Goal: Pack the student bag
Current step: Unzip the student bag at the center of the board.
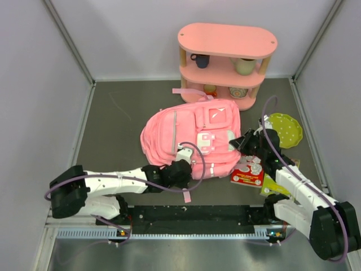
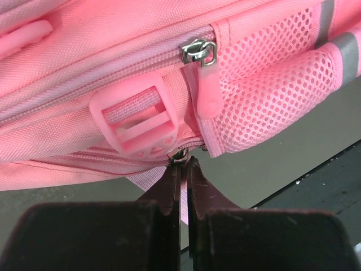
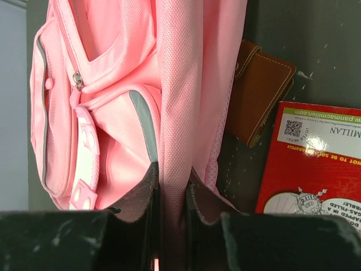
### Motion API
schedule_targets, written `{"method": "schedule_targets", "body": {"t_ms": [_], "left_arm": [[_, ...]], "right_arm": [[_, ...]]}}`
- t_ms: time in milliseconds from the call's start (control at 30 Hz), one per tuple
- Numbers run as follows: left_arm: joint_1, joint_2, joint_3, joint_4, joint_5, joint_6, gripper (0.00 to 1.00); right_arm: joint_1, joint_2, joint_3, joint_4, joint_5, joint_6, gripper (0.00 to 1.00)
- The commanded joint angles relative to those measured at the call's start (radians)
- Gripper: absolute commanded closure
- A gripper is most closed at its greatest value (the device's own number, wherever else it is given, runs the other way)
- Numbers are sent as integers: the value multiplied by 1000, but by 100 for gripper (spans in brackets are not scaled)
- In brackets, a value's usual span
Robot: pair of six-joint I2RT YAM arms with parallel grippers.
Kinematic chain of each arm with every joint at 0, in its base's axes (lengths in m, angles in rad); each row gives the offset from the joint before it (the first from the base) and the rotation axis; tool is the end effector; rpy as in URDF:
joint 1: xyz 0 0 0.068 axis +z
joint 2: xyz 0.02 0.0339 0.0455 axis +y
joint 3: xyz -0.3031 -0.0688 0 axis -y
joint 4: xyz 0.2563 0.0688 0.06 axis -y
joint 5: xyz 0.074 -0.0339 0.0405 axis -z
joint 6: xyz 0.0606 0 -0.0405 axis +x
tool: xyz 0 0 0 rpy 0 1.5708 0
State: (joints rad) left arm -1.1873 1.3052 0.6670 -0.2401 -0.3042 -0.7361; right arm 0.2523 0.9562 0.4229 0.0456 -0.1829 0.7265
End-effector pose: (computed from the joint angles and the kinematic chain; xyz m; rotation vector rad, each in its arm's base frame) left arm 0.1164 -0.2401 0.2000 0.4172 2.4255 -0.5116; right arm 0.2049 0.0642 0.2199 0.3884 2.1104 0.7793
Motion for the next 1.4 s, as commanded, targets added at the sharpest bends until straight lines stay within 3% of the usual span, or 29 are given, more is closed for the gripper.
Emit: {"method": "schedule_targets", "body": {"t_ms": [0,133,300,467,600,633,733,800,867,967,1100,1233,1367], "left_arm": [[18,-101,-67,-135,-11,119,100],[64,-265,-212,51,167,135,100],[129,-417,-267,0,116,75,100],[140,-390,-213,-120,17,87,100],[140,-336,-156,-143,56,92,100],[140,-331,-152,-133,71,93,100],[140,-323,-132,-90,111,96,100],[140,-320,-113,-73,128,99,100],[140,-317,-106,-61,137,109,100],[140,-316,-84,-57,160,118,100],[138,-316,-64,-48,206,139,100],[138,-317,-53,-51,244,156,100],[137,-302,-30,-51,298,159,100]], "right_arm": [[-53,10,68,99,112,-75,100],[-67,19,60,126,82,-72,100],[-76,24,59,134,65,-70,100],[-82,35,62,137,63,-71,100],[-88,62,102,113,-53,-82,100],[-90,68,120,96,-93,-91,77],[-90,41,174,-42,-126,-114,28],[-88,-55,182,-145,-42,-125,19],[-88,-152,174,-252,22,-124,2],[-88,-330,159,-349,109,-92,1],[-67,-436,117,-455,-79,37,1],[124,-496,93,-587,-27,89,1],[264,-435,131,-671,32,109,1]]}}
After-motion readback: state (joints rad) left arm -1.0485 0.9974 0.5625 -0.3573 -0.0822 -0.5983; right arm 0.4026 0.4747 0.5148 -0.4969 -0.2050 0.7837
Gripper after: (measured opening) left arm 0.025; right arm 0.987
